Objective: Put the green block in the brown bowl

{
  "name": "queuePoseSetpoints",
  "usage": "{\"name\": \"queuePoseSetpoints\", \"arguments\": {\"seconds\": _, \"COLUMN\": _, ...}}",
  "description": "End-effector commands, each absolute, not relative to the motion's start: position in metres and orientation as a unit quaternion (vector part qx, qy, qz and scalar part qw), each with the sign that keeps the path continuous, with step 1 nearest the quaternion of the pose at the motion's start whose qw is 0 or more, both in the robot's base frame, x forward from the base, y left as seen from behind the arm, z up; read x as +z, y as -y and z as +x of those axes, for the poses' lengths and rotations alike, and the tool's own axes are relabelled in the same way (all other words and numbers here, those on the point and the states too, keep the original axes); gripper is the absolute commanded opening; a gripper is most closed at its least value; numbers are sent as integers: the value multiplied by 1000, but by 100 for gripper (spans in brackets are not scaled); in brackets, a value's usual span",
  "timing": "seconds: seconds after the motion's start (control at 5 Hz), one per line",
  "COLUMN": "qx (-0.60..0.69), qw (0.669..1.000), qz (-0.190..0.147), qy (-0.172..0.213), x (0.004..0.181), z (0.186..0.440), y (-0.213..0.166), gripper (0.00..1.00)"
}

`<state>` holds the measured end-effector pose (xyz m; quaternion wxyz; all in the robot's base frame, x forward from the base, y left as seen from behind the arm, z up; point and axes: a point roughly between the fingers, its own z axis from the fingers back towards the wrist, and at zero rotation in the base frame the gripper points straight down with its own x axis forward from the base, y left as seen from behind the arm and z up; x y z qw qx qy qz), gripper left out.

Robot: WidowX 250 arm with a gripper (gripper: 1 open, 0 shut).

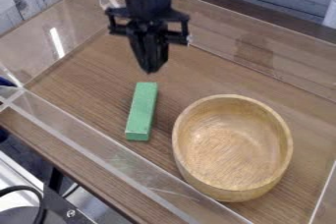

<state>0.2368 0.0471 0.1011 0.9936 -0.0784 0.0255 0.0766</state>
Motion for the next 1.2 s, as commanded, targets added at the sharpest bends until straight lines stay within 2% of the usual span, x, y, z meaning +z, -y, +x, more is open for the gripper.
{"name": "queuePoseSetpoints", "arguments": {"seconds": 0.0, "qx": 74, "qw": 995, "qz": -65, "qy": -9, "x": 94, "z": 236, "y": -53, "gripper": 100}}
{"name": "queuePoseSetpoints", "arguments": {"seconds": 0.8, "qx": 74, "qw": 996, "qz": -31, "qy": -27, "x": 36, "z": 226, "y": -58, "gripper": 100}}
{"name": "queuePoseSetpoints", "arguments": {"seconds": 1.0, "qx": 77, "qw": 996, "qz": -34, "qy": -30, "x": 35, "z": 227, "y": -58, "gripper": 0}}
